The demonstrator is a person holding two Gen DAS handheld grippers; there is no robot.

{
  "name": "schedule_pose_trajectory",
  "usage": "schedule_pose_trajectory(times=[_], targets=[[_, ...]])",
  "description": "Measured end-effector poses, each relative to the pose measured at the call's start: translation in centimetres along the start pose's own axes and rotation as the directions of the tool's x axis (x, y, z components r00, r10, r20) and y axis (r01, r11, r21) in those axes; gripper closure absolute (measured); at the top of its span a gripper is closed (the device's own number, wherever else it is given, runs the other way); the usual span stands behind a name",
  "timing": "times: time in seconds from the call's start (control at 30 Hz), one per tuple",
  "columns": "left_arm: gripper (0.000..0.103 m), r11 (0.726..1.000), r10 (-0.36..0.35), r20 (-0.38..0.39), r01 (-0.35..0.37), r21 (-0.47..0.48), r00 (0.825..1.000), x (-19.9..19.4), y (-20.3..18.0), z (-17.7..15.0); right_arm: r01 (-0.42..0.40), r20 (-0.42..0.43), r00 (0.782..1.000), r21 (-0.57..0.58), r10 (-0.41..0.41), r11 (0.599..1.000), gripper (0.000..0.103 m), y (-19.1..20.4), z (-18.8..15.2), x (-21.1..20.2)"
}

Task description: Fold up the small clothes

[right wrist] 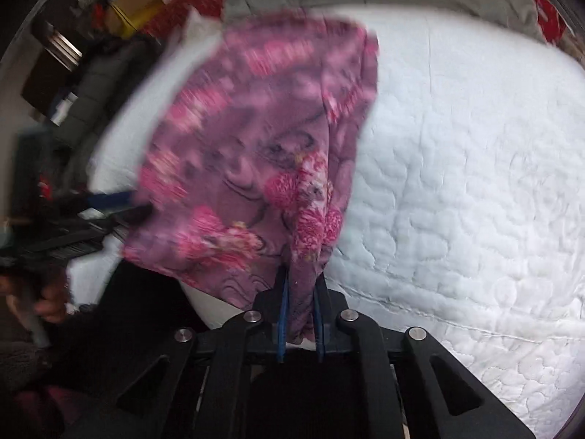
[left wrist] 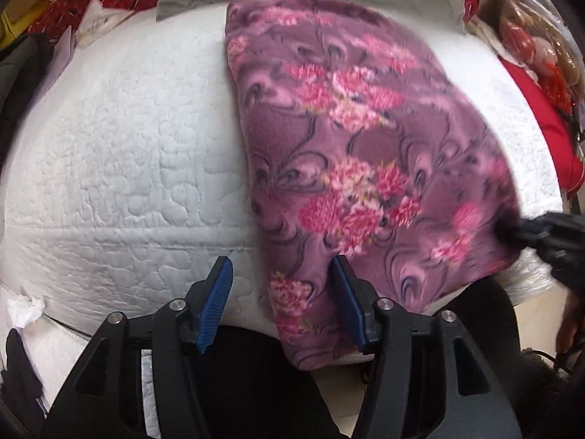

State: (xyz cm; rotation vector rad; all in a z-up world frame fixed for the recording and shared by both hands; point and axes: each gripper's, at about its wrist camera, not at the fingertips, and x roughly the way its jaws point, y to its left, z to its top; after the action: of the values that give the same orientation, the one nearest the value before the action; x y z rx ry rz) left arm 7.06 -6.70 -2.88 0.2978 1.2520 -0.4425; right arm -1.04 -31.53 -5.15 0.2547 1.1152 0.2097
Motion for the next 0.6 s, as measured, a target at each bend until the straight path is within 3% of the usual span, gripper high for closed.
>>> schedule_pose_trajectory(times=[0.07, 0.17, 0.27, 0.37, 0.43, 0.53, 0.6], targets=[[0.046, 1.0, 0.0, -0.026, -0.001, -0.01, 1.0, 0.8, 0.0, -0.2, -0.004, 0.039, 0.999, 0.005, 0.004, 1.0, 0.095, -0.1, -0.2, -1.1], [0.045, 0.999, -0.033, -0.057, 0.03, -0.038, 0.998, 1.4, 0.3, -0.7, 0.063, -0.025, 0.998, 0.027, -0.063, 0.998, 0.095, -1.5, -1.2, 0.5], [0.045, 0.994, -0.098, -0.016, 0.097, -0.05, 0.995, -0.5, 0.9, -0.2, 0.069, -0.045, 0.997, 0.04, -0.068, 0.997, 0.088, -1.4, -0.9, 0.7], [0.045, 0.988, -0.128, 0.082, 0.134, -0.075, 0.988, -2.7, 1.2, 1.4, 0.076, 0.045, 0.996, -0.014, -0.075, 0.997, 0.087, 0.4, 1.0, -1.6], [0.045, 0.989, -0.11, 0.106, 0.119, -0.088, 0.988, -2.7, 0.9, 2.9, 0.07, 0.131, 0.989, -0.068, -0.061, 0.995, 0.086, 2.0, 2.2, -2.8], [0.044, 0.993, -0.065, 0.068, 0.071, -0.098, 0.996, 0.0, 0.3, 4.7, 0.093, 0.196, 0.978, -0.089, -0.074, 0.992, 0.079, 3.2, 4.2, -2.2], [0.035, 0.991, -0.071, 0.043, 0.075, -0.11, 0.997, 1.0, 0.3, 4.8, 0.139, 0.158, 0.98, -0.088, -0.124, 0.986, 0.08, 2.7, 5.0, 0.5]])
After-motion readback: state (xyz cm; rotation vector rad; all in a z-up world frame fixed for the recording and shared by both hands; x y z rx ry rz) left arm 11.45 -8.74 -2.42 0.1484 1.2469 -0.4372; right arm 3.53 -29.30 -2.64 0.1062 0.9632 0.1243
